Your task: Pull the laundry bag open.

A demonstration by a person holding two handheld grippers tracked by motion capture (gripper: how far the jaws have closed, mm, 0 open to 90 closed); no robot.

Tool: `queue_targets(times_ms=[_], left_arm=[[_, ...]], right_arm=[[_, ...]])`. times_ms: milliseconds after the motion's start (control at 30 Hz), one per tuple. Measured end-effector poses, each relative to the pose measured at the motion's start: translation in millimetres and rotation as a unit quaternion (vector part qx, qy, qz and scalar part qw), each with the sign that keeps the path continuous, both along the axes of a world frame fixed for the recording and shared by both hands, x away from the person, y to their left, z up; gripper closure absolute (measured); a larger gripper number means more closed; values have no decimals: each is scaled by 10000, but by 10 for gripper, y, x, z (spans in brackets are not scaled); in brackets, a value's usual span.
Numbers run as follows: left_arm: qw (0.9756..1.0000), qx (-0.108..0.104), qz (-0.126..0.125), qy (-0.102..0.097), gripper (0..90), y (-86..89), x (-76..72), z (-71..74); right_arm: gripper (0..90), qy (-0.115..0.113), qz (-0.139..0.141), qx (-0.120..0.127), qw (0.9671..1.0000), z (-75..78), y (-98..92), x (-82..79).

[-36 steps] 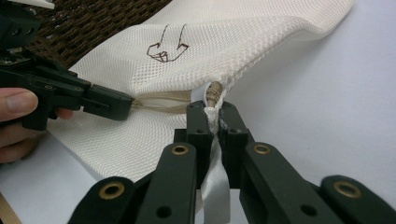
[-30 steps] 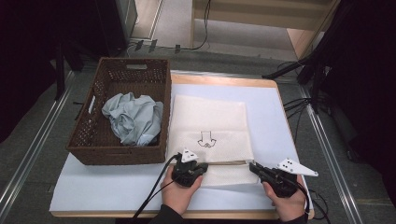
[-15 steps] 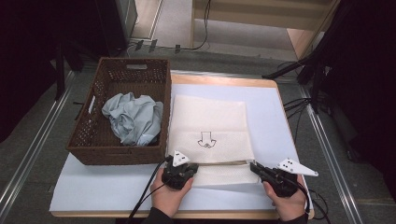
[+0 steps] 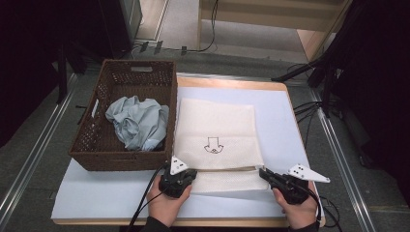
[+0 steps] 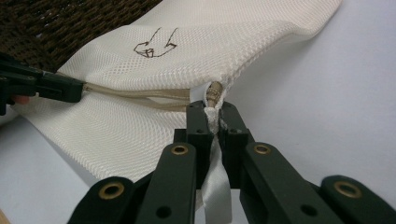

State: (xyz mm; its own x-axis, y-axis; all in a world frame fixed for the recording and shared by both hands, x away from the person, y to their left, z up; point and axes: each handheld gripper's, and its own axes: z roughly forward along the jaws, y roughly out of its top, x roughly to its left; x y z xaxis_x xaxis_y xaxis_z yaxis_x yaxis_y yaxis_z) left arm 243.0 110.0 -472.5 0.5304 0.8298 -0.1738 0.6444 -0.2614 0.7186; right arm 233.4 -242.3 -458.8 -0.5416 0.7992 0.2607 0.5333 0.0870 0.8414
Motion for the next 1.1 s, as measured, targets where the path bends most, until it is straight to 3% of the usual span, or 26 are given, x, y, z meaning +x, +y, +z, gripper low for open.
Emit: queue_targets(times_ms=[267,533,733,1100], left_arm=[[9995,268,91,-113,881,73,-28,7],[9995,282,66,-149,880,140,-66,13],[9987,402,241,-180,881,260,-82,17],[9985,351,374,-179,881,378,-98,23]], right_arm=[[866,-13,-5,22,10000,-3,-8,7],[866,-13,12,-8,10000,-1,3,1],[866,-2,-13,-5,10000,-11,-11,8],[866,26,-20,-15,10000,-25,-21,17]])
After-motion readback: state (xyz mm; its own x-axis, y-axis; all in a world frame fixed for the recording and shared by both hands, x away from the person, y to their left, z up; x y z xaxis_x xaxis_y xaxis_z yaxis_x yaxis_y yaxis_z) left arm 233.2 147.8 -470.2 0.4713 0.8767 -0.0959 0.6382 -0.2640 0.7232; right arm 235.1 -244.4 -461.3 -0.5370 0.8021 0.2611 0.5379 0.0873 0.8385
